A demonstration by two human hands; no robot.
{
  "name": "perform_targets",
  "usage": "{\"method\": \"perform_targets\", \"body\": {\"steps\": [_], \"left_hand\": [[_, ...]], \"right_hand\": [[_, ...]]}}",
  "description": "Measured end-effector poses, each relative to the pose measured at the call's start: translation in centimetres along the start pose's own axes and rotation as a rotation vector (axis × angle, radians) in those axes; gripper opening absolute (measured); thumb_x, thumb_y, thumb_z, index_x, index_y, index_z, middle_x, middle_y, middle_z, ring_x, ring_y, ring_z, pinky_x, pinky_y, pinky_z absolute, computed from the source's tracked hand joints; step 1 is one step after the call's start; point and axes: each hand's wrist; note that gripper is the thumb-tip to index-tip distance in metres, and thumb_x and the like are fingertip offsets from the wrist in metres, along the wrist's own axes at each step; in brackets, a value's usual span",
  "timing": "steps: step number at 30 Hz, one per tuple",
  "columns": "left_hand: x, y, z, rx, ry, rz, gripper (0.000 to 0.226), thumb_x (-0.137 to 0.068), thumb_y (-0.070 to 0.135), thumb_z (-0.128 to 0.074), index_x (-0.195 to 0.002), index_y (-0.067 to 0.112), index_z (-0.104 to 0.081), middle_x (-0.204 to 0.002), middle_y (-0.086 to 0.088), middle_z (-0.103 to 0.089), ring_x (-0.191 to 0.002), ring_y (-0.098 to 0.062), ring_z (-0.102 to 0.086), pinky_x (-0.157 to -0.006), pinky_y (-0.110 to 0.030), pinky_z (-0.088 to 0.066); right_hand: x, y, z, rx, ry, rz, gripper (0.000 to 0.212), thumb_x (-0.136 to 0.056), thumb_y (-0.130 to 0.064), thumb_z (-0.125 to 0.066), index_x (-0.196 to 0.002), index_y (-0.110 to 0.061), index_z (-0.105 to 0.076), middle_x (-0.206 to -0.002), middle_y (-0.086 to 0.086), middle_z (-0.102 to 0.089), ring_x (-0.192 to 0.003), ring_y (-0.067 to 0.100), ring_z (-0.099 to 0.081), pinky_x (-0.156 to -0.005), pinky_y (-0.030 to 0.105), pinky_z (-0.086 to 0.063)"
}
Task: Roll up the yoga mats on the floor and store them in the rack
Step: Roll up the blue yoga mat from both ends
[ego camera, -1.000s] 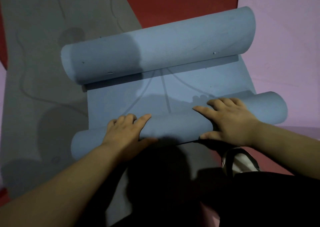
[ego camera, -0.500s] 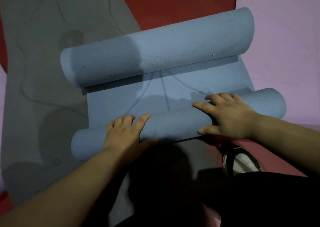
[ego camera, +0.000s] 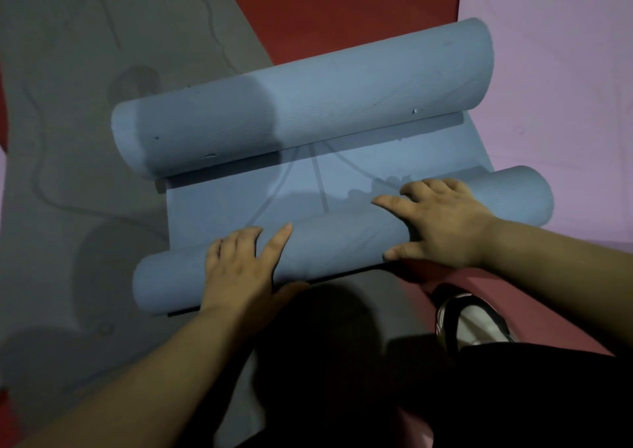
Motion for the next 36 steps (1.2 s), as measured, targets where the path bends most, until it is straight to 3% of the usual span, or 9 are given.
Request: {"method": "perform_targets", "body": {"steps": [5, 8, 12, 17, 20, 23, 30, 36], "left_hand": [[-1.0, -0.3, 0.5, 0.018, -0.059, 0.049, 0.090, -0.078, 0.094, -0.019, -0.154, 0.049, 0.001, -0.154, -0.004, -0.028, -0.141, -0.027, -0.027, -0.118, -0.049, -0.021], [-1.7, -0.7, 1.1, 0.045, -0.070, 0.045, 0.089, -0.081, 0.092, -0.024, -0.156, 0.049, -0.002, -0.153, -0.002, -0.031, -0.140, -0.026, -0.028, -0.117, -0.047, -0.022], [-2.5, -1.4, 1.4, 0.047, -0.083, 0.019, 0.089, -0.078, 0.092, -0.017, -0.156, 0.049, -0.008, -0.146, 0.001, -0.037, -0.135, -0.024, -0.034, -0.112, -0.045, -0.028], [-3.2, -1.1, 2.2, 0.060, -0.099, 0.032, 0.088, -0.077, 0.089, -0.010, -0.157, 0.050, -0.005, -0.147, -0.003, -0.036, -0.137, -0.025, -0.033, -0.116, -0.052, -0.024], [-2.3, 0.1, 1.6, 0.020, -0.057, 0.036, 0.087, -0.079, 0.084, -0.008, -0.157, 0.047, 0.003, -0.156, -0.010, -0.026, -0.145, -0.029, -0.024, -0.121, -0.057, -0.015], [-2.2, 0.4, 1.1, 0.021, -0.034, 0.044, 0.093, -0.080, 0.091, -0.020, -0.157, 0.046, 0.003, -0.160, -0.010, -0.021, -0.147, -0.031, -0.018, -0.122, -0.057, -0.011], [-3.2, -0.2, 1.7, 0.019, -0.083, 0.032, 0.104, -0.073, 0.096, -0.038, -0.154, 0.050, 0.009, -0.161, -0.008, -0.018, -0.147, -0.031, -0.017, -0.122, -0.054, -0.012], [-5.1, -0.9, 2.5, 0.020, -0.124, 0.026, 0.112, -0.064, 0.100, -0.042, -0.155, 0.051, 0.003, -0.158, -0.008, -0.028, -0.144, -0.032, -0.027, -0.119, -0.052, -0.021]], "right_hand": [[0.0, 0.2, -0.8, -0.014, 0.113, 0.022, 0.098, -0.072, -0.096, -0.028, -0.154, -0.044, -0.032, -0.141, 0.009, -0.053, -0.126, 0.036, -0.052, -0.108, 0.051, -0.036], [0.7, 0.0, -1.7, 0.008, 0.234, 0.044, 0.091, -0.080, -0.088, -0.039, -0.155, -0.037, -0.036, -0.140, 0.016, -0.051, -0.124, 0.041, -0.051, -0.107, 0.055, -0.036], [1.3, -0.5, -2.6, 0.033, 0.305, 0.025, 0.092, -0.079, -0.081, -0.050, -0.156, -0.031, -0.038, -0.145, 0.021, -0.048, -0.132, 0.045, -0.045, -0.112, 0.060, -0.030], [-0.3, 0.6, -1.4, 0.049, 0.208, 0.034, 0.092, -0.079, -0.088, -0.038, -0.153, -0.033, -0.037, -0.137, 0.017, -0.053, -0.122, 0.041, -0.052, -0.105, 0.054, -0.037], [-1.2, 1.0, 0.0, 0.043, 0.113, 0.023, 0.098, -0.074, -0.094, -0.026, -0.155, -0.040, -0.028, -0.139, 0.012, -0.051, -0.126, 0.036, -0.050, -0.108, 0.051, -0.035], [-1.6, 1.0, 0.5, 0.052, 0.088, 0.026, 0.101, -0.071, -0.095, -0.021, -0.157, -0.041, -0.021, -0.141, 0.009, -0.048, -0.129, 0.034, -0.047, -0.111, 0.050, -0.033], [-0.6, 0.8, -1.7, 0.090, 0.308, 0.063, 0.103, -0.071, -0.083, -0.055, -0.157, -0.030, -0.035, -0.138, 0.021, -0.049, -0.122, 0.044, -0.049, -0.107, 0.056, -0.035], [-2.2, 1.7, -0.6, 0.088, 0.257, 0.069, 0.102, -0.069, -0.085, -0.051, -0.156, -0.034, -0.032, -0.129, 0.015, -0.055, -0.112, 0.038, -0.055, -0.101, 0.050, -0.040]]}}
Point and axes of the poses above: each hand's wrist, its own x-axis away from the middle knuckle, its own z-axis out of the back of the hand, y = z × x
